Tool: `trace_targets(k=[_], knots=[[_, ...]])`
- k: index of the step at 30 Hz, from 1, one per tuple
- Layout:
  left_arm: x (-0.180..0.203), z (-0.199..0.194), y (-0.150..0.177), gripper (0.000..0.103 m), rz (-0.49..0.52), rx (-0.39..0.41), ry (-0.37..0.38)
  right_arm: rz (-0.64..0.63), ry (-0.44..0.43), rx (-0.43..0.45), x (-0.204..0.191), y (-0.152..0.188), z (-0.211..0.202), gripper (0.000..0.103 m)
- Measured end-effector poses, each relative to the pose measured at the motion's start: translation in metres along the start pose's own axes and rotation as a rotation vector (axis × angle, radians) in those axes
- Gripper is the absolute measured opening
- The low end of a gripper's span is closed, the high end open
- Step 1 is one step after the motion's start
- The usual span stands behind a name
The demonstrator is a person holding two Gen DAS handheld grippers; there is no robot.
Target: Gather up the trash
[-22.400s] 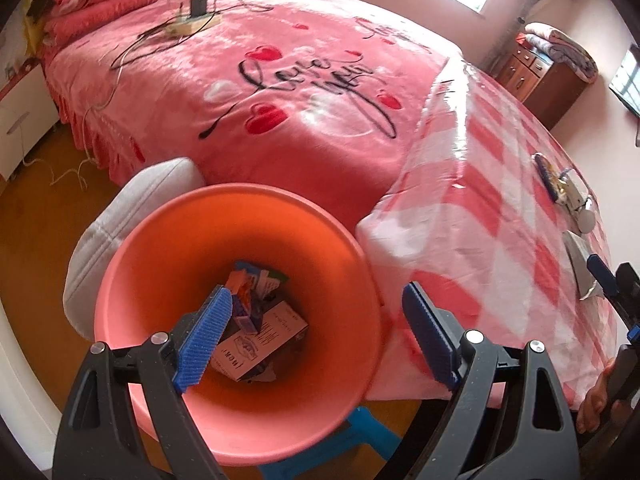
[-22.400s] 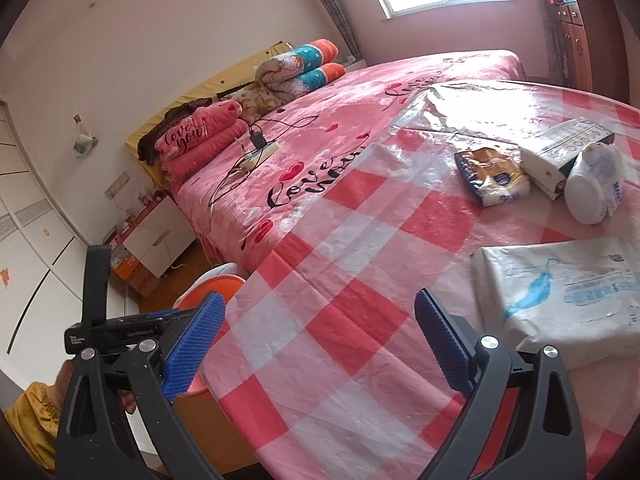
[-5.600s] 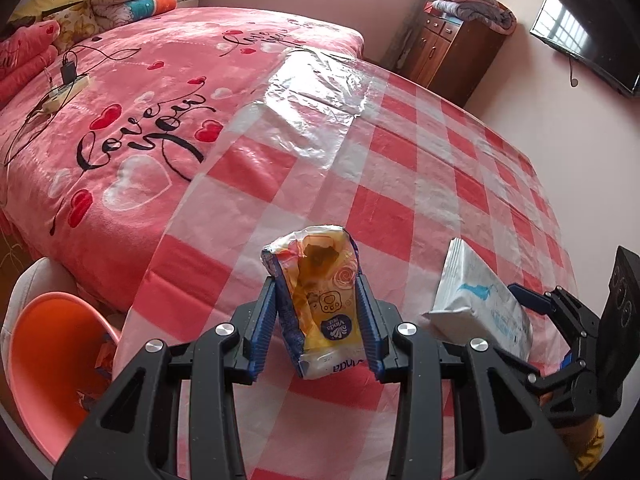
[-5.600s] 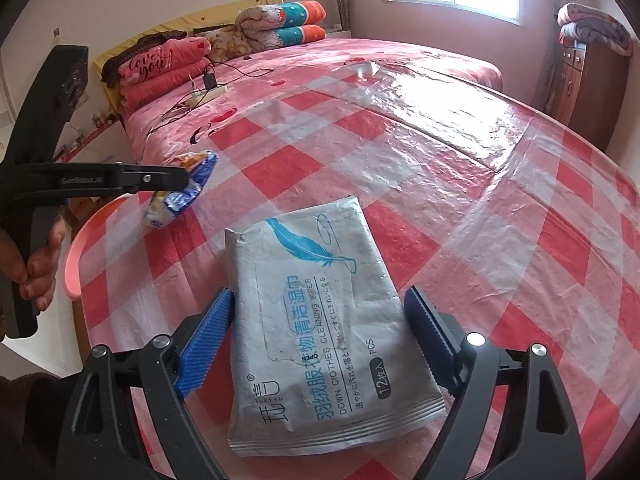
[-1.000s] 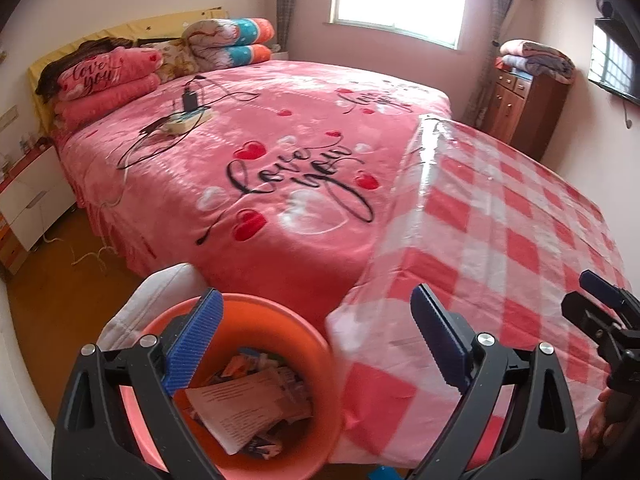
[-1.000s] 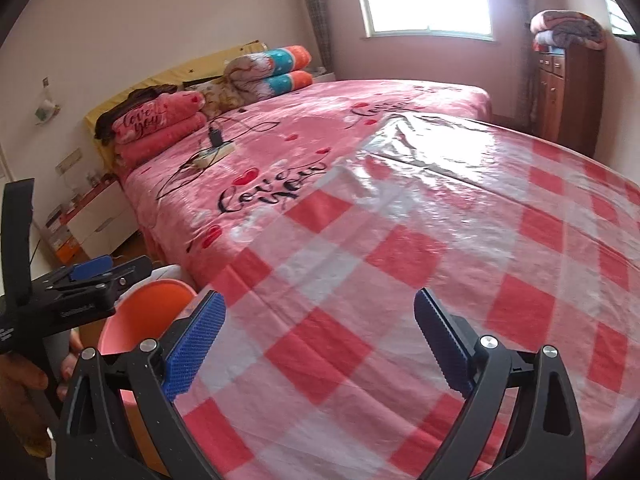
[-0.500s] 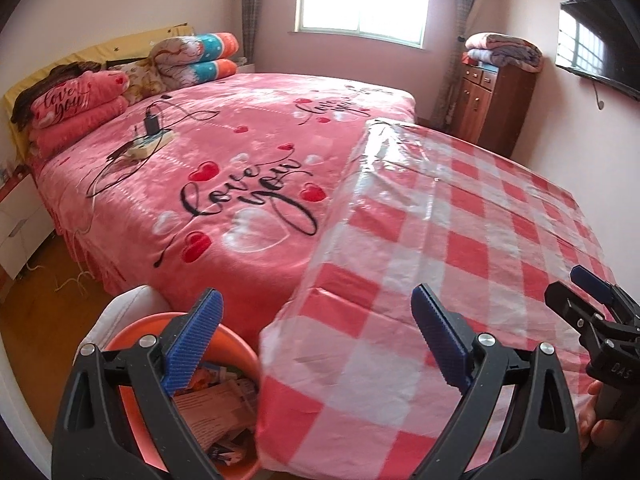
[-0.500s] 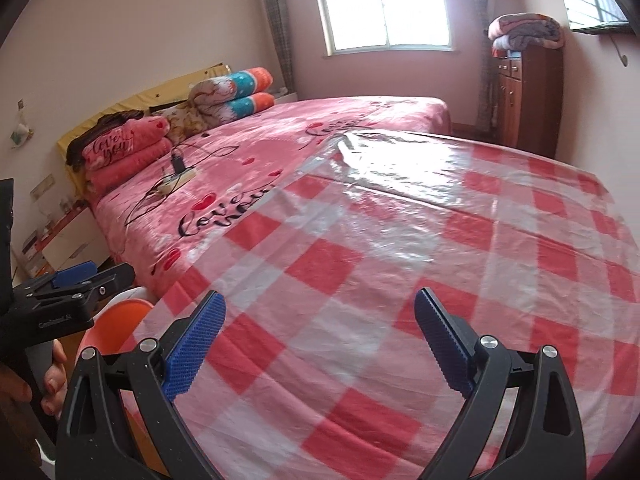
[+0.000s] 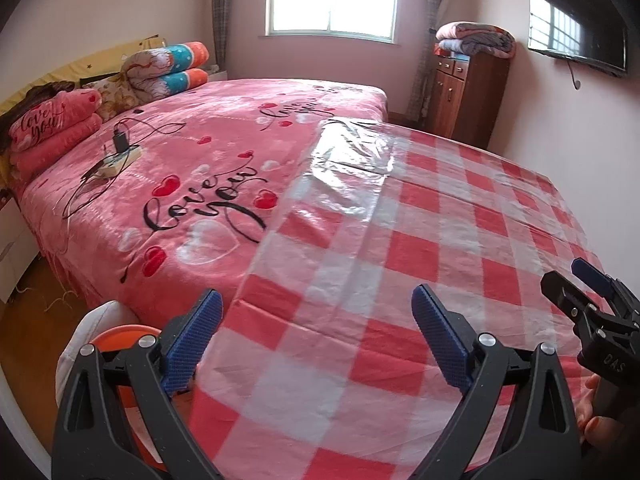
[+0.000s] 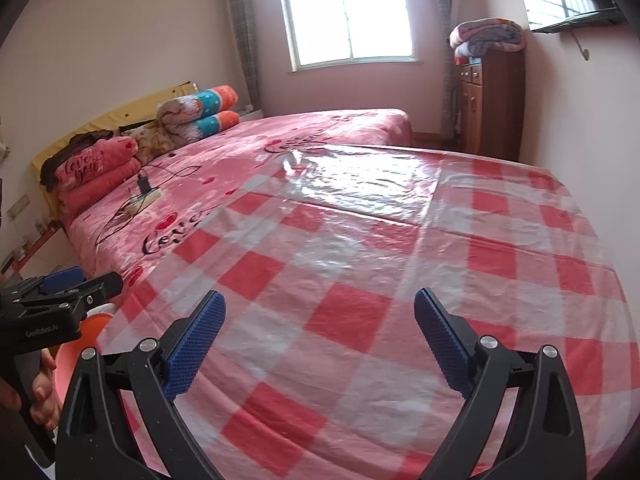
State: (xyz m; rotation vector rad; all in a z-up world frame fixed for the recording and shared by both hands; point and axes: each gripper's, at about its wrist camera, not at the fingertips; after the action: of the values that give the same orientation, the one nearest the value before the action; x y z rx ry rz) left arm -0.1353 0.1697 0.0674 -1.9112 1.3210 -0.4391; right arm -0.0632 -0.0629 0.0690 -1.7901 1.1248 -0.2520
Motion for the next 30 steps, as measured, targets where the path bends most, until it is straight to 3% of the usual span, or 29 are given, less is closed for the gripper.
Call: trace_targets(k=[30], knots=[[0.133,-0.007,-0.009,0.096,0.164,0.031,0.099,0.075,0.221,0.134,0.092,0.004,-0.057,0.094]])
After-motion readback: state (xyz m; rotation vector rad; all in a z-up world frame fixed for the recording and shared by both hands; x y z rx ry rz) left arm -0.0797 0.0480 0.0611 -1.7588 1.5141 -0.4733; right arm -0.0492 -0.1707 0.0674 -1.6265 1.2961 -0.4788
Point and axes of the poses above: each gripper's, at about its wrist camera, not at the fingertips, and z roughly the way its jaws point, x to its right, y to its underside, and after that the axes turned 15 degrees about -y, right-handed
